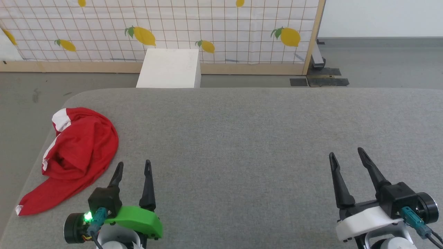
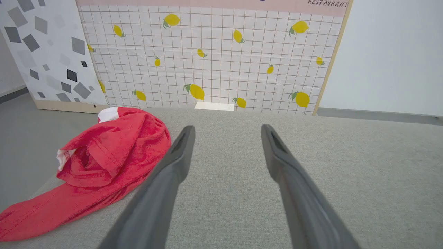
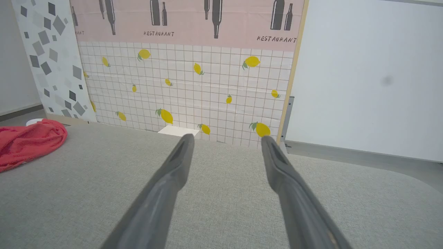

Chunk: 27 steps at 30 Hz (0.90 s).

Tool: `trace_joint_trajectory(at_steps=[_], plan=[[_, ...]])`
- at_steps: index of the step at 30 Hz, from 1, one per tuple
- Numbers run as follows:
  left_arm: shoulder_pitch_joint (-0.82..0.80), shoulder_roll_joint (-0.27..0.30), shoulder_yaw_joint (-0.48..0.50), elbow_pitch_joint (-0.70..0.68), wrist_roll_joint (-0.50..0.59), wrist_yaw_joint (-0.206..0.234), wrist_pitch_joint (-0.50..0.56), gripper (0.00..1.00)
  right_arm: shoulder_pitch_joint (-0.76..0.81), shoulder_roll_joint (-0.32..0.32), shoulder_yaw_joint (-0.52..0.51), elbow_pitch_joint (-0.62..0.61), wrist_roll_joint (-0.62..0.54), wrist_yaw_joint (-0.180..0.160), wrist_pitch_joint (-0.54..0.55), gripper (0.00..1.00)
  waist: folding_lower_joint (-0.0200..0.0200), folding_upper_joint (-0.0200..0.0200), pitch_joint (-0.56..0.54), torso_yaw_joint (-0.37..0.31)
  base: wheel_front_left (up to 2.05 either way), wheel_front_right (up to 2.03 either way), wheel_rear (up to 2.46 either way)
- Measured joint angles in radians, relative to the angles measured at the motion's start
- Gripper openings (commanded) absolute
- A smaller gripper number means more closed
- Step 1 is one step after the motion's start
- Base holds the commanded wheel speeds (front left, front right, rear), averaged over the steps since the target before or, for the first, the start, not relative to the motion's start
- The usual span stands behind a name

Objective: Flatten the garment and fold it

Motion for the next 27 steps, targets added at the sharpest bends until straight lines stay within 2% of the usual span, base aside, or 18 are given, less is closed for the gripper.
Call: trace_joint_trajectory(at_steps=[20, 27], plan=[[0.0, 0.021, -0.029, 0.007, -0.055, 0.021, -0.016, 1.0, 0.001, 0.0, -0.003, 0.007, 0.0, 0.0, -0.045, 1.0, 0.0, 0.0, -0.002, 0.014, 0.0, 0.0, 0.0], [-0.011, 0.023, -0.051, 0.016, -0.056, 0.028, -0.021, 1.0, 0.022, 0.001, -0.022, 0.005, -0.009, 0.0, -0.051, 1.0, 0.0, 0.0, 0.0, 0.07, 0.0, 0.0, 0.0]])
